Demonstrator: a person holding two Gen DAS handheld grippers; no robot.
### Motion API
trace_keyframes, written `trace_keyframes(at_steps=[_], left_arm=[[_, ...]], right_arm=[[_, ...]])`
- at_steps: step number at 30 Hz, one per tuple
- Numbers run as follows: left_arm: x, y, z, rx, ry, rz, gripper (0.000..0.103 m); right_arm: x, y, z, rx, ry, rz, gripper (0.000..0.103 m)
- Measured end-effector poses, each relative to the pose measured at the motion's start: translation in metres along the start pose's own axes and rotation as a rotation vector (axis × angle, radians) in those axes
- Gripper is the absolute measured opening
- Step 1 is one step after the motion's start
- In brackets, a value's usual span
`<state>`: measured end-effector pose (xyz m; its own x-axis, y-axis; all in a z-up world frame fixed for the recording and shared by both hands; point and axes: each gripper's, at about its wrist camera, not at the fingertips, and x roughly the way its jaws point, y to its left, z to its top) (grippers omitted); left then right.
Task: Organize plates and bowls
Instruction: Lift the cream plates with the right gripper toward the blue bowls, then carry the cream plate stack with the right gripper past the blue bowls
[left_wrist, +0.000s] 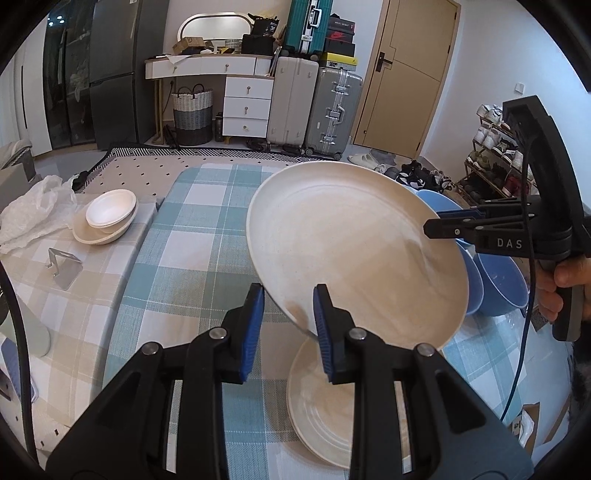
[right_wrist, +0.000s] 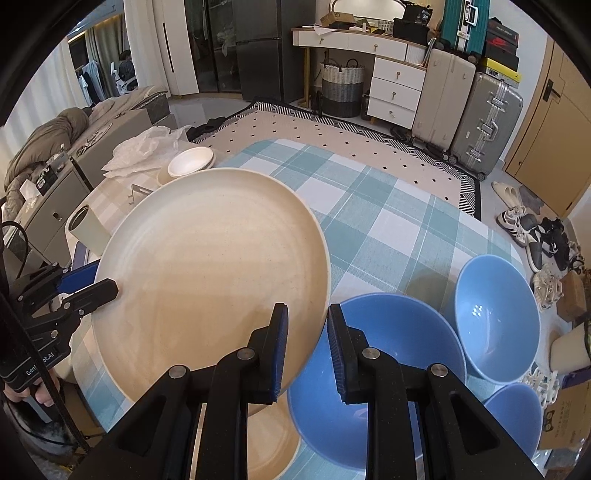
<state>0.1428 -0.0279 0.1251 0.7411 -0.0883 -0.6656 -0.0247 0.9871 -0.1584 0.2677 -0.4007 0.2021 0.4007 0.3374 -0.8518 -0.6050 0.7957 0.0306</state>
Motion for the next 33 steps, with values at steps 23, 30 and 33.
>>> trace_keyframes(at_steps=[23,30,33], left_arm=[[-0.052,-0.023,-0.054,0.06,-0.014,-0.022,0.023],[-0.051,-0.024,-0.062,0.061,-0.011,-0.025,0.023],[-0.051,-0.025,-0.069,0.066,-0.005,-0.033,0.023]], right_arm=[[-0.037,0.022,-0.067,0.031,-0.046,-0.008,0.022],[-0.038,0.027,-0.084,0.039,-0.047,-0.008,0.022],[-0.038,0.029,-0.093,0.045,-0.047,-0.007,0.022]])
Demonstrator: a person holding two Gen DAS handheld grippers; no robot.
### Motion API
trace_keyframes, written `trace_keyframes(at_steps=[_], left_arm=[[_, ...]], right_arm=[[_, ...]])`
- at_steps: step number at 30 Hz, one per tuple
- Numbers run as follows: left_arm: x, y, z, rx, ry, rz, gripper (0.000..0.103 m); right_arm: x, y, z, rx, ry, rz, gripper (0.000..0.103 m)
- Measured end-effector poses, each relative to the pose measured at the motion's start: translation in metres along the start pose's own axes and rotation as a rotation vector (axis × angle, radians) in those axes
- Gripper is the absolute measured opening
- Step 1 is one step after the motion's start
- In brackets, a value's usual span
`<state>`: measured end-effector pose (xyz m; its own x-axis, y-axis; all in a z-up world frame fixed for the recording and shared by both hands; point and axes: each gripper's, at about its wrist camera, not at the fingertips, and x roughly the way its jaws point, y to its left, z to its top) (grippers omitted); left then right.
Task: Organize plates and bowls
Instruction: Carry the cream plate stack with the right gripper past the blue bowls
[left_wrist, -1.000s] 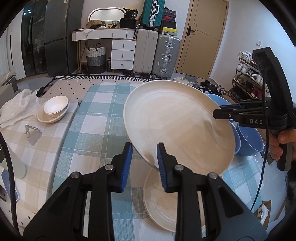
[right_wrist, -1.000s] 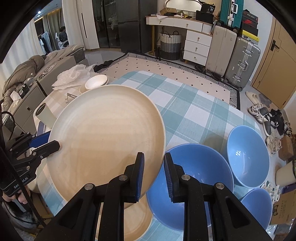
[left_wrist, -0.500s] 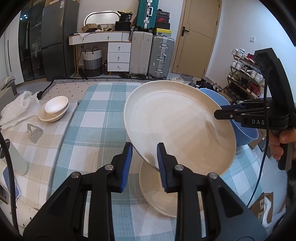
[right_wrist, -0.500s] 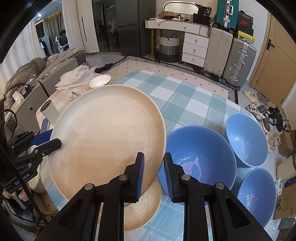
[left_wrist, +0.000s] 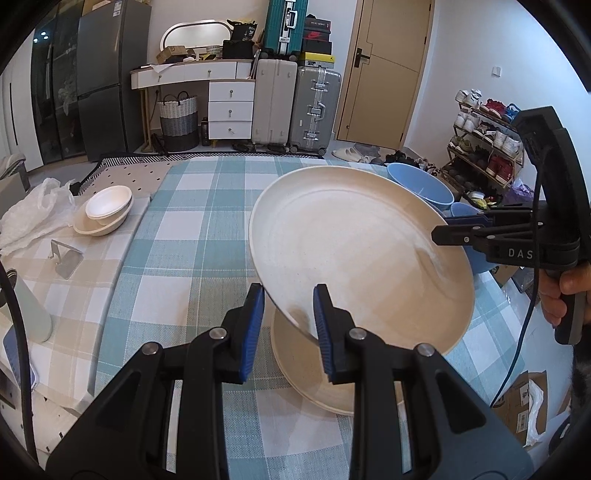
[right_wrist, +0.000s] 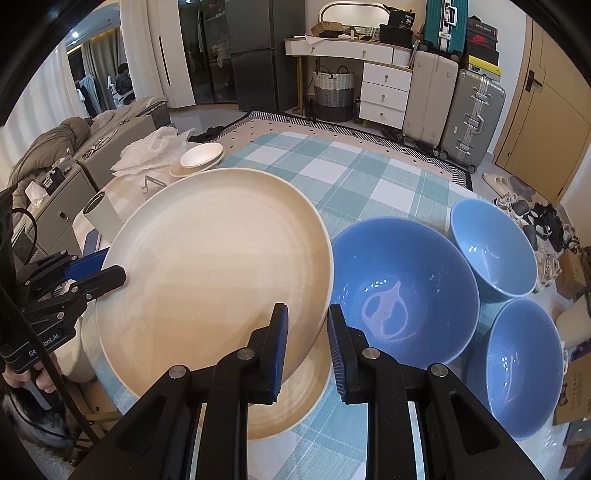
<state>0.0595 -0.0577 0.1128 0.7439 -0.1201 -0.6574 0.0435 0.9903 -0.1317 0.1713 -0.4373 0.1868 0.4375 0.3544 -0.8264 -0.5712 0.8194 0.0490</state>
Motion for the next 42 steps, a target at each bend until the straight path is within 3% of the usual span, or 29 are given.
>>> trace_keyframes(at_steps=[18,42], left_arm=[[0.033,0.004,-0.024,0.041,0.042,-0.013,0.023],[0.066,0.014,-0.046,0.081,0.091,0.035,0.023]], right_arm=[[0.009,-0.003,-0.032,0.058,0.0,0.004,0.022],[0.029,0.011,-0.059,0.05,0.009,-0.013,0.022]])
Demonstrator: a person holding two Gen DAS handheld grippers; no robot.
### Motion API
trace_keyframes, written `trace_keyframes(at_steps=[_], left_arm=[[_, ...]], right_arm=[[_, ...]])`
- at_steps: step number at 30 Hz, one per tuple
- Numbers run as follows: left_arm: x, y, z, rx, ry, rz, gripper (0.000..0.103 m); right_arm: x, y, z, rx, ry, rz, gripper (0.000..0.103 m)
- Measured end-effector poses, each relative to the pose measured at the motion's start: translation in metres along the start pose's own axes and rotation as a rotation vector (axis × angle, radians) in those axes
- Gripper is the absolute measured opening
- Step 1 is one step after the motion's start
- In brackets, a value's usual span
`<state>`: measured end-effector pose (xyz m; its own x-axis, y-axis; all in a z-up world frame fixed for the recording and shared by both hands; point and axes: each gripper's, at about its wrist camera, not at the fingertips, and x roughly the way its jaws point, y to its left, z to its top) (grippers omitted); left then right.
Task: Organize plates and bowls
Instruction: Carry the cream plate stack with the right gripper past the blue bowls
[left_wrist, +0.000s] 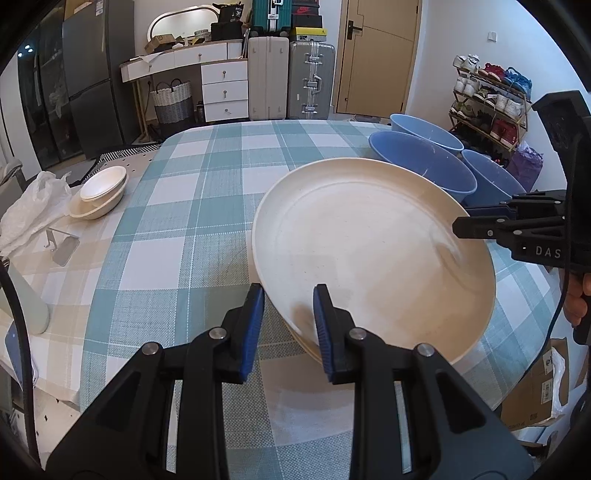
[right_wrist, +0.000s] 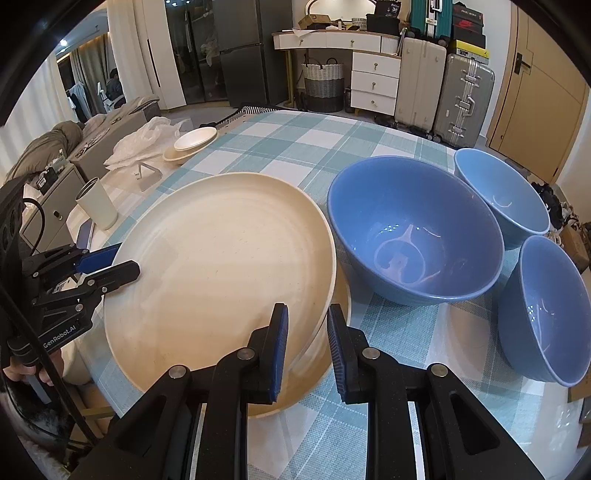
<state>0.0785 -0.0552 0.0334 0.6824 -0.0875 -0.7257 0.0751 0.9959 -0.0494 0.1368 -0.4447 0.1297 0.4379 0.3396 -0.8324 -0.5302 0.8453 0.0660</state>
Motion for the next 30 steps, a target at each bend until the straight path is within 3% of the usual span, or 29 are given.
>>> trace_keyframes(at_steps=[30], left_arm=[[0.033,-0.016,-0.016,0.071,0.043,0.052,0.023]], right_arm=[[0.015,0.001,-0.024,-0.002,0.016,-0.053,0.022]])
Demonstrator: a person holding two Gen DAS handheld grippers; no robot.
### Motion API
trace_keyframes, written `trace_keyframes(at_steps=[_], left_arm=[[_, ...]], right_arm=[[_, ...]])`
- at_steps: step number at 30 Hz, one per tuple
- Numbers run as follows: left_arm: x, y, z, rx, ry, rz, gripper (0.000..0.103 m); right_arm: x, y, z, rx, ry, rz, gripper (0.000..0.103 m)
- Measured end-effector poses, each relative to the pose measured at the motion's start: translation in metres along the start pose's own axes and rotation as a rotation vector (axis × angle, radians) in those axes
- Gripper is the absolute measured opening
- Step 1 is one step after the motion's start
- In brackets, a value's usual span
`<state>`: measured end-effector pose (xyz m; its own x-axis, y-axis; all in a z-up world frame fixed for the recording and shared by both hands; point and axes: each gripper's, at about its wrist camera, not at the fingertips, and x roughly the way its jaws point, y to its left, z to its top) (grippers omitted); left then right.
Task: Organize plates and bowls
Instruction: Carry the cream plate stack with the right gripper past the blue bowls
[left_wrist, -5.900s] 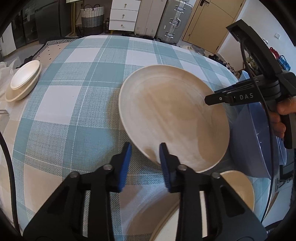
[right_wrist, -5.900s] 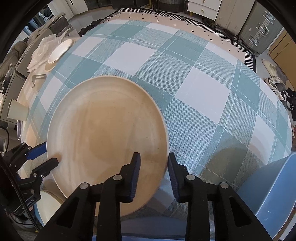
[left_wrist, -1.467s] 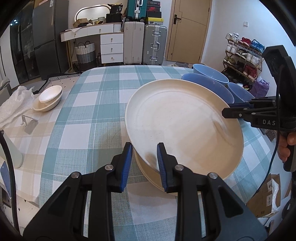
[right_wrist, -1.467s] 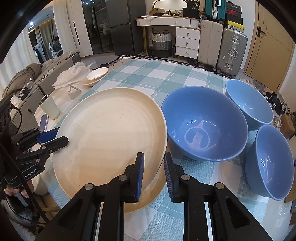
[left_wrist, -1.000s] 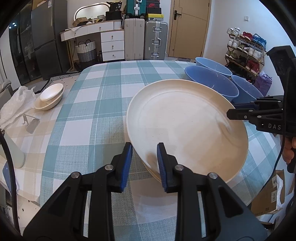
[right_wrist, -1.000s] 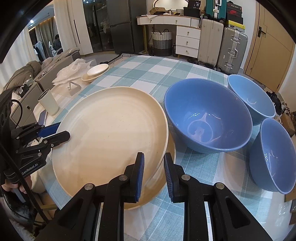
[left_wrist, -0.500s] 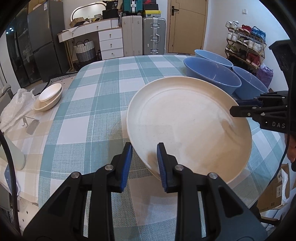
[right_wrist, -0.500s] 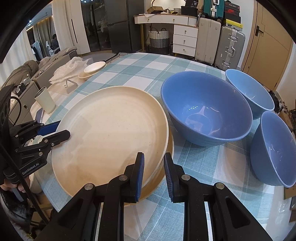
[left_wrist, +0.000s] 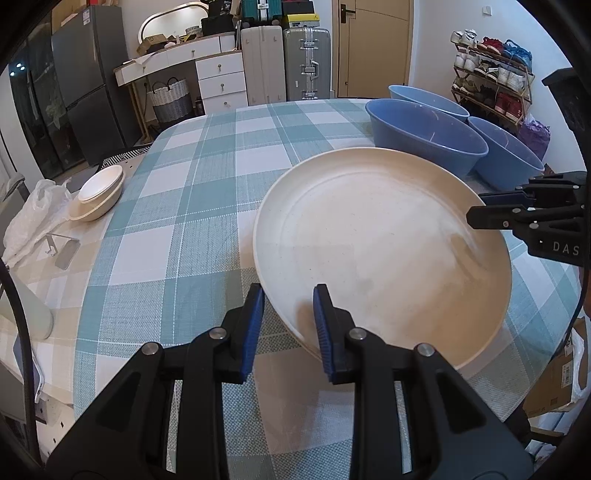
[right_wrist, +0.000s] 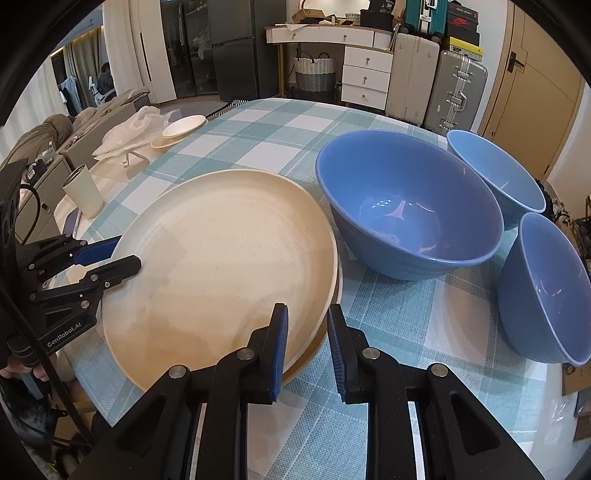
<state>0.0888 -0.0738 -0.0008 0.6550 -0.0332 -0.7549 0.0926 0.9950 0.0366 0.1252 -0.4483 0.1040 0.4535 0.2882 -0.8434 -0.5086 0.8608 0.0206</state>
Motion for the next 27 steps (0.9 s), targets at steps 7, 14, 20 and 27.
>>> trace_keyframes(at_steps=[7,14,20,27], left_arm=[[0.006,-0.002,-0.001,0.012,0.01,0.008,0.023],[0.009,-0.006,-0.002,0.024,0.015,0.013,0.023],[0.011,-0.006,-0.003,0.028,0.02,0.018,0.024],[0.015,-0.006,-0.003,0.027,0.025,0.022,0.024]], right_arm=[[0.003,-0.001,0.0,-0.001,0.0,-0.012,0.022],[0.006,-0.002,-0.003,-0.003,0.01,-0.022,0.023],[0.009,0.001,-0.002,-0.004,0.014,-0.027,0.023],[0.013,0.003,-0.001,-0.017,0.015,-0.04,0.023]])
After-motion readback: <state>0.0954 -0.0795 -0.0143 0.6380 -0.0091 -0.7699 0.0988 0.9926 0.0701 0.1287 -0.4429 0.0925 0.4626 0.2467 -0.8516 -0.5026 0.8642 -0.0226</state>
